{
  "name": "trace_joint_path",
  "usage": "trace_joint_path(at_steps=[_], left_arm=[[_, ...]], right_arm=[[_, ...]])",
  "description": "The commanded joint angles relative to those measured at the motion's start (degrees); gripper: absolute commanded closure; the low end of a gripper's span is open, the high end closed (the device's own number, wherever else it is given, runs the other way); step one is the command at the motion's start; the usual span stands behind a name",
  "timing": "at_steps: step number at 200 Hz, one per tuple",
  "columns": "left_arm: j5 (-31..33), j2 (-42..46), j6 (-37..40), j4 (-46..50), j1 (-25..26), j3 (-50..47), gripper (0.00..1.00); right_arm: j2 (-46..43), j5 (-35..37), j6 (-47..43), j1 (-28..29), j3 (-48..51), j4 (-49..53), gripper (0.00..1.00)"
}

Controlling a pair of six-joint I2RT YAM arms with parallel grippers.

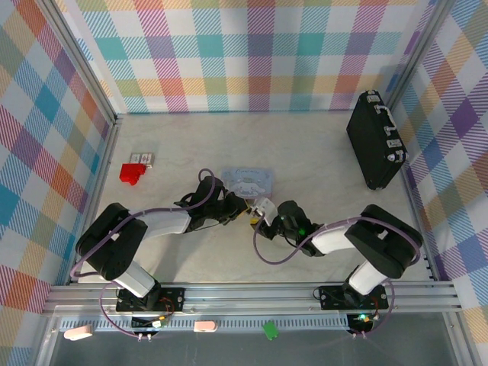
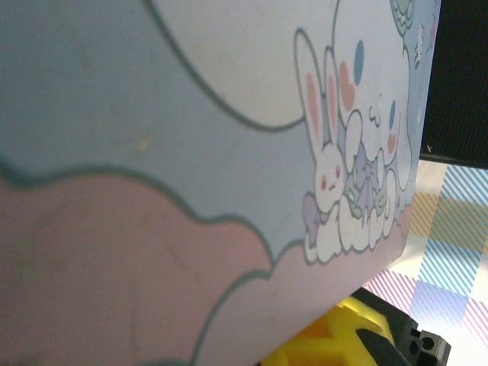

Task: Unlock the padlock with the key

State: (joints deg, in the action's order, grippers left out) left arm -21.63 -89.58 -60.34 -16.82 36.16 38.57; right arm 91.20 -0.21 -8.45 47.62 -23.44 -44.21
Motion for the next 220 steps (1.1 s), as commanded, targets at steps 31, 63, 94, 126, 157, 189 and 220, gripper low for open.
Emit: trace_joint_path(at_steps=[31,63,94,126,157,189,220], left_arm=[[-2.0,2.2,1.3,-0.2,-0.4,1.0,1.00],[-2.3,2.1,1.1,-0.8,-0.4,0.7,1.00],[-2.3,2.2,1.0,-1.0,-0.4,0.3,1.00],[-2.4,2.3,1.0,-1.0,-0.4,0.1,1.00],[-2.5,2.3,1.1,-0.9,-0.3,-0.1,1.00],[-2.5,2.0,1.4,-0.6,-0.3,0.1,1.00],[-2.4,1.5,1.4,-0.9,-0.3,0.0,1.00]], right_arm=[[3.0,2.6,-2.4,0.4,-2.5,-3.5,0.71],[3.9,3.4,-2.5,0.5,-2.8,-3.3,0.77],[4.1,3.0,-1.8,0.5,-3.2,-3.0,0.81],[4.6,3.1,-1.7,0.6,-4.1,-2.6,0.85],[4.5,2.9,-0.9,0.7,-4.4,-2.3,0.87],[4.4,2.5,0.1,0.8,-4.4,-2.0,0.88],[3.8,1.8,1.0,1.0,-4.3,-1.3,0.89]])
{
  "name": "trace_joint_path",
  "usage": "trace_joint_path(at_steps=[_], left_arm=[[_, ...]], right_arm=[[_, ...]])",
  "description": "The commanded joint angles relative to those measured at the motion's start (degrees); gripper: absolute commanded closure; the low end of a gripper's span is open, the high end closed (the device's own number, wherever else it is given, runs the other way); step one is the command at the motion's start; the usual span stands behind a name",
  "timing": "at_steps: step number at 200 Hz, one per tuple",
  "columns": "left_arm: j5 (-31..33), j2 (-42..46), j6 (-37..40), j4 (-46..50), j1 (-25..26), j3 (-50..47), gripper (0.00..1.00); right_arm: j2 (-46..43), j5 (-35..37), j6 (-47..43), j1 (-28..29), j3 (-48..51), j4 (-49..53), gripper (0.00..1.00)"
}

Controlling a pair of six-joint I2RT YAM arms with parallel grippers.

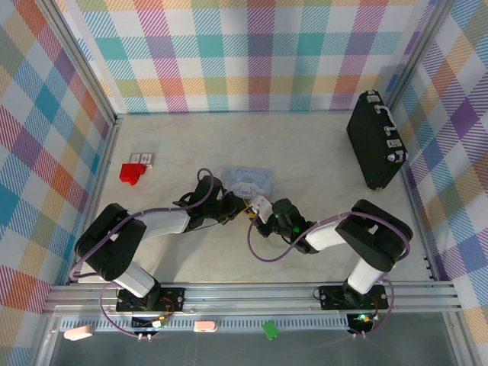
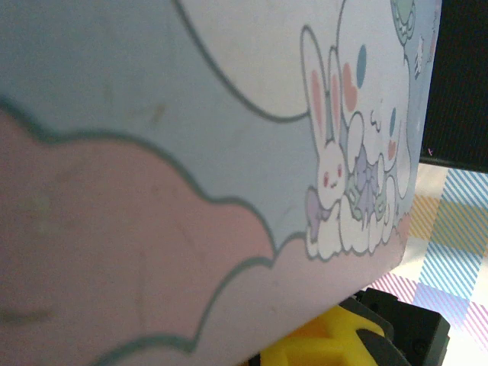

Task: Unlock the padlock with the key

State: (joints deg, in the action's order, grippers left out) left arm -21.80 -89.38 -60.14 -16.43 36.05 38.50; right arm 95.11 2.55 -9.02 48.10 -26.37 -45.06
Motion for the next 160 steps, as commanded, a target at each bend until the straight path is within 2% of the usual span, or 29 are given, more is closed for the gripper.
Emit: trace_joint_path(at_steps=[1,23,50,69,129,160], left_arm=[[-2.2,1.3,1.2,-1.3,-0.2,0.1,1.00],[-2.3,1.0,1.4,-1.3,-0.3,0.3,1.00],[-0.9,0.9,3.4,0.8,-0.2,0.4,1.00],[0.2,0.9,4.6,1.7,-0.3,0.0,1.00],[0.8,-0.5,4.2,-0.6,-0.3,-0.2,0.74],[3.6,2.1,6.9,5.7,-1.3,0.4,0.62]], right_arm=[[-0.1,-1.1,1.5,0.5,-1.4,-0.4,0.89],[-1.8,-3.4,2.9,0.4,-2.0,2.9,0.91],[-5.3,-10.2,10.7,0.4,-6.0,17.2,0.91],[-7.1,-13.2,15.7,0.4,-5.8,20.2,0.92],[-6.6,-9.6,22.0,0.4,-5.3,24.0,0.96],[-6.7,-6.6,23.8,0.3,-5.2,24.8,0.97]])
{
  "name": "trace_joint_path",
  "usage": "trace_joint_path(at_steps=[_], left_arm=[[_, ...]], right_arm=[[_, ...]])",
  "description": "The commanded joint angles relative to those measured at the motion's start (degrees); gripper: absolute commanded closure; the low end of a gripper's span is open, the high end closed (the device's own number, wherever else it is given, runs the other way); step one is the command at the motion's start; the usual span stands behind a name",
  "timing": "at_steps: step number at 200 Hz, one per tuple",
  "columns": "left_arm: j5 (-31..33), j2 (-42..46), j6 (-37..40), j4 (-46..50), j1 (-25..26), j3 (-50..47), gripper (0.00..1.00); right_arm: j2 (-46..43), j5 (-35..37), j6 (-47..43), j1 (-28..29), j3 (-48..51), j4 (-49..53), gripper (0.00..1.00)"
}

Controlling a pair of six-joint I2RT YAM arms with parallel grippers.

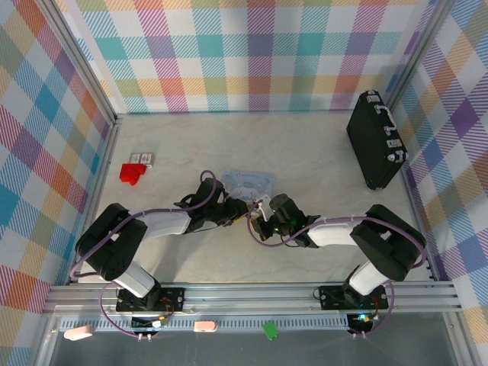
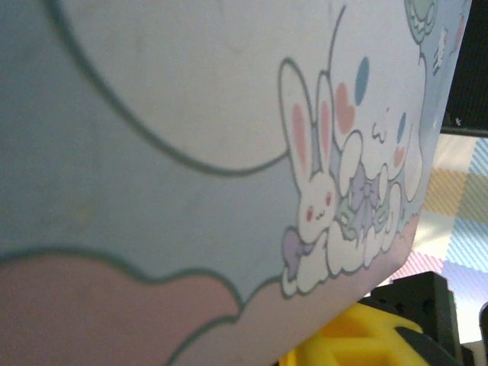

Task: Unlock the padlock with the key

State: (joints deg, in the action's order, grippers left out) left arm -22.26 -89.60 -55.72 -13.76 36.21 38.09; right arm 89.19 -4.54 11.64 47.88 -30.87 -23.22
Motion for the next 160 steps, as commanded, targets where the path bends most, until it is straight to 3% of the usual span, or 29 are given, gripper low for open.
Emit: trace_joint_path(at_steps=[1,72,160], left_arm=[[4.1,2.4,2.6,3.4,-1.4,0.8,0.62],[11.6,9.6,13.7,22.3,-7.0,7.3,0.55],[14.2,-2.6,17.9,26.8,-8.6,16.9,0.54]], right_arm=[[-0.9,0.7,3.2,0.5,-0.6,3.0,0.97],[-1.1,1.0,4.9,-0.5,-0.5,4.8,0.98],[-1.4,1.0,6.8,-2.3,-0.1,6.6,0.98]])
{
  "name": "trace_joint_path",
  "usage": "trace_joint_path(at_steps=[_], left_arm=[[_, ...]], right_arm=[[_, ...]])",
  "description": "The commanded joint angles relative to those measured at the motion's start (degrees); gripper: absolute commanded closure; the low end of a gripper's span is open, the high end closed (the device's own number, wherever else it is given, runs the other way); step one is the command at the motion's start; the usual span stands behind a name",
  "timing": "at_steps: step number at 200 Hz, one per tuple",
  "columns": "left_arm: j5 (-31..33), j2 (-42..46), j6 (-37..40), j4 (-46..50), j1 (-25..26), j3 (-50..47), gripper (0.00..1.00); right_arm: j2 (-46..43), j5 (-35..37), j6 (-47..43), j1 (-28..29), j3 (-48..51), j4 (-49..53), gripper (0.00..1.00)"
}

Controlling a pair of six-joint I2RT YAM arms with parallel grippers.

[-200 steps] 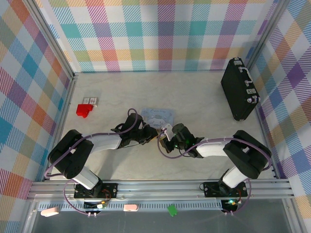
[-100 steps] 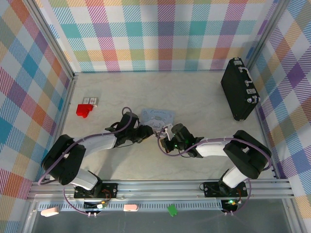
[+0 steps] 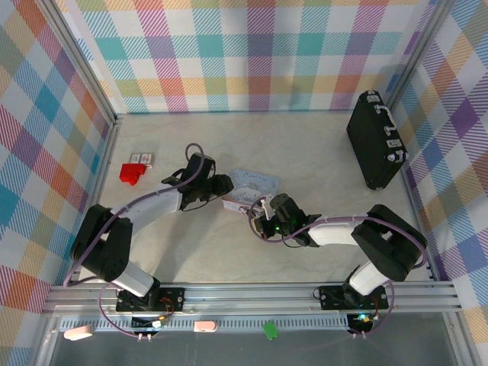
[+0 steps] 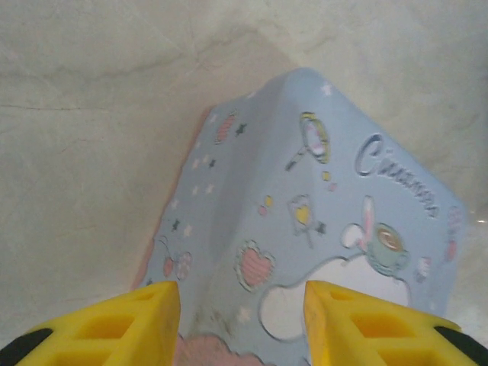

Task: Unlock the padlock with the key

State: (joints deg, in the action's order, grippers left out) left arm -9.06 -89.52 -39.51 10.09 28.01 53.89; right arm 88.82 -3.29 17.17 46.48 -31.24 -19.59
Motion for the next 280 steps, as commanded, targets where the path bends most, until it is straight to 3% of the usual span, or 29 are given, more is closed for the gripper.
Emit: trace_joint_path(at_steps=[1,105,176,196,214,234,280], left_arm=[[1.0,-2.8,1.8,3.0,-0.3,1.1,0.55],[6.6,-2.2,0.4,3.4,-0.2,-6.6,0.57],[8.8,-0.6,-2.5,1.4,0.8,-11.5,0.57],[9.2,-0.5,-2.7,1.2,0.8,-11.3,0.57],[9.1,-0.7,-2.6,1.2,0.8,-10.8,0.58],[8.8,-0.9,-2.6,0.8,0.8,-10.6,0.58],[8.5,-0.8,-3.0,0.0,0.9,-11.3,0.58]], right_arm=[[-1.1,-0.3,1.3,-0.9,0.2,3.0,0.98],[-0.9,-1.5,-1.0,-7.3,-2.5,6.7,0.99],[-4.7,-1.5,-2.5,-6.3,-1.6,12.7,0.97],[-3.3,1.0,-4.3,-5.8,-4.1,18.3,0.91],[-2.7,0.6,-6.2,-5.9,-4.6,19.5,0.73],[-3.3,-1.5,-8.4,-6.0,-4.6,18.5,0.59],[-4.9,-5.6,-11.9,-6.0,-4.9,13.7,0.51]])
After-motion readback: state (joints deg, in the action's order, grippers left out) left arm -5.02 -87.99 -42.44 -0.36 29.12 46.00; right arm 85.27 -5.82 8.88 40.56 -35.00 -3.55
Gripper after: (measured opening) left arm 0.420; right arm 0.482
